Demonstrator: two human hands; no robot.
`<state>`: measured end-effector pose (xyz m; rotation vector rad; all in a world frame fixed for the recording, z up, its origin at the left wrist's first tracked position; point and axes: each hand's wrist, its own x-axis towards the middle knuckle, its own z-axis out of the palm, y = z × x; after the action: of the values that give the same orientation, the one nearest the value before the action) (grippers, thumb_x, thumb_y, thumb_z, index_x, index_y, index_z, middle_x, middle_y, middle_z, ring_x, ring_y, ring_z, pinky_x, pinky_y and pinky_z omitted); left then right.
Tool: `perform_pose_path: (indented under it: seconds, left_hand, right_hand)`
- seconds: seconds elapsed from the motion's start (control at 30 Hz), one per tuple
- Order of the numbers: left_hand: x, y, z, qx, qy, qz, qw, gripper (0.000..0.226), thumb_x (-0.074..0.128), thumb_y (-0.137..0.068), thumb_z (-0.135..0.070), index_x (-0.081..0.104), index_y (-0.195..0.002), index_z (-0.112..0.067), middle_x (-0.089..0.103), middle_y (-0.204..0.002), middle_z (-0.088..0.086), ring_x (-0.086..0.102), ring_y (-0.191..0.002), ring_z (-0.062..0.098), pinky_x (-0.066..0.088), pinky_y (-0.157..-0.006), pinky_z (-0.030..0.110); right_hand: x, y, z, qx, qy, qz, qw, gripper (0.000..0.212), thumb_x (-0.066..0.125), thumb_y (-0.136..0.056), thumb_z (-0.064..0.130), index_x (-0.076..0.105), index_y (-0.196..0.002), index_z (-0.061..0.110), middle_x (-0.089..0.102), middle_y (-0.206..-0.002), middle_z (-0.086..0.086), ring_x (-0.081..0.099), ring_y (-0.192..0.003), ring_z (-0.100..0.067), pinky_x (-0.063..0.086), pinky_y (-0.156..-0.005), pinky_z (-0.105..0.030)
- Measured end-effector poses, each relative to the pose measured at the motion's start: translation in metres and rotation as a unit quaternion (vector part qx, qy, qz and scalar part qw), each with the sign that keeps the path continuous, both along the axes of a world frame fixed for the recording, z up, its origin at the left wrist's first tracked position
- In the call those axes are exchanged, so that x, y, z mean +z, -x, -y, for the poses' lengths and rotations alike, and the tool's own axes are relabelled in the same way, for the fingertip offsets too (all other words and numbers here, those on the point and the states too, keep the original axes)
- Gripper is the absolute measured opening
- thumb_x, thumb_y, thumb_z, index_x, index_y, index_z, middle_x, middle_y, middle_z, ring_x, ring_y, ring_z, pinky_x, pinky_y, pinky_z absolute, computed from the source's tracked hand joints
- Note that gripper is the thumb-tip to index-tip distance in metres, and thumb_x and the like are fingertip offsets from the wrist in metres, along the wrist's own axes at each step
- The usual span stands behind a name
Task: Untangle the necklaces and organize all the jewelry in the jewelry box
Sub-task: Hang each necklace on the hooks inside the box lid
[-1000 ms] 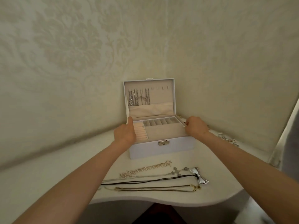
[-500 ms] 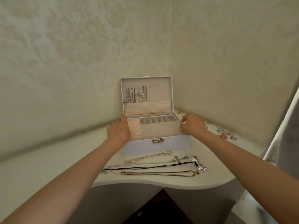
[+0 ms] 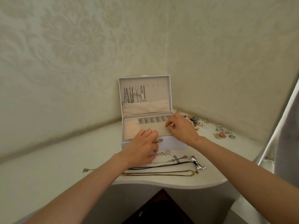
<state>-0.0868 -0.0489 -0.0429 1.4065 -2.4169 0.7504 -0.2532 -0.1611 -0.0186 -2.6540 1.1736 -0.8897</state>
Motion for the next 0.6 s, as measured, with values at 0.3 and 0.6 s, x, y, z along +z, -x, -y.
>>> perform_pose_path:
  seconds: [0.3,0.6]
  left_hand:
    - [-0.004,0.0,-0.004,0.005,-0.011,0.015,1.0,0.017,0.074,-0.071,-0.029,0.059,-0.068,-0.022,0.045,-0.097,-0.004,0.033,-0.088,0.012,0.023,-0.072,0.026]
    - [0.008,0.002,0.002,-0.024,-0.009,-0.124,0.992,0.008,0.064,-0.074,-0.02,0.056,-0.075,-0.017,0.051,-0.095,-0.001,0.038,-0.088,0.012,0.031,-0.076,0.026]
  right_hand:
    - [-0.005,0.001,-0.004,-0.007,0.031,0.011,0.999,0.021,0.048,-0.091,0.011,0.068,-0.098,0.013,0.059,-0.103,-0.004,0.051,-0.098,-0.022,0.02,-0.066,-0.021]
    - [-0.002,-0.002,0.0,0.04,-0.05,0.059,0.996,0.019,0.055,-0.084,0.007,0.07,-0.09,0.018,0.058,-0.092,0.004,0.049,-0.087,-0.013,0.038,-0.075,-0.026]
